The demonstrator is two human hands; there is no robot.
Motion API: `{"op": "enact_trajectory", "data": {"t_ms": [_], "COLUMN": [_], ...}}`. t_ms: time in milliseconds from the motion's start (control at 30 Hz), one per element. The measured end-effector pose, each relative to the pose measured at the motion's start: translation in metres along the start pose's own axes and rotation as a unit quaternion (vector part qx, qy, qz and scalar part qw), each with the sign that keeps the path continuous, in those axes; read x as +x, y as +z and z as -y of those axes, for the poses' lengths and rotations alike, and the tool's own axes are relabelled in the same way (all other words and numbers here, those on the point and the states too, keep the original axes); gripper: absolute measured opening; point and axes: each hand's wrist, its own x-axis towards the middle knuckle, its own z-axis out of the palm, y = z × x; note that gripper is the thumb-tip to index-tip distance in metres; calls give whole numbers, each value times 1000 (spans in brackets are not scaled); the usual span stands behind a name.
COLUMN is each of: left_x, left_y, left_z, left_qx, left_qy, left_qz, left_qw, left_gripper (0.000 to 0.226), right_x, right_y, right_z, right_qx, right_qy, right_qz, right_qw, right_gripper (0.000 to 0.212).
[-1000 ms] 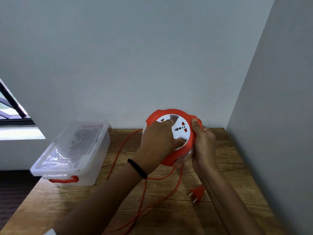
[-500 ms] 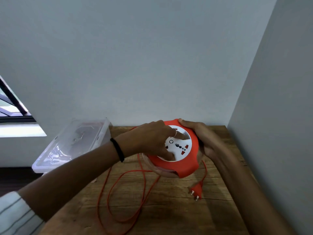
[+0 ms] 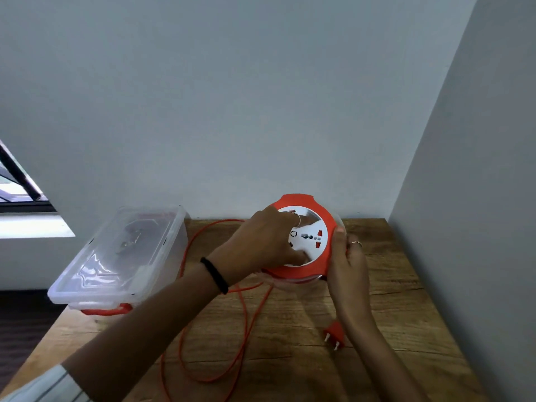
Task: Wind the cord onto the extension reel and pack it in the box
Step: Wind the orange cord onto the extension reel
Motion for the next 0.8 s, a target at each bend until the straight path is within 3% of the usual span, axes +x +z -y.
{"op": "enact_trajectory", "data": {"t_ms": [167,300,600,733,800], "left_x": [-4,-8,-14,-10,-9], "left_y": [-15,-23,-13,-17,-18], "left_z": [1,0,2,5,5], "left_qx": [104,186,249,232,219], "left_qy": [109,206,203,173,141], "left_qz": [81,155,104,85,81], "left_qw": [985,948,941,953,962], "left_gripper": [66,67,69,69,67], "right_x": [20,22,20,25,25], "right_y": [-15,-25,-15,-16,-16], "right_z": [-2,2,4,12,13], "right_qx": [3,23,12,4,-31], "right_qy": [-13,9,30,49,37], "right_qz": [120,220,203,153,147], "right_qw": [993,975,979,987,988], "right_gripper": [42,38,39,62,60]}}
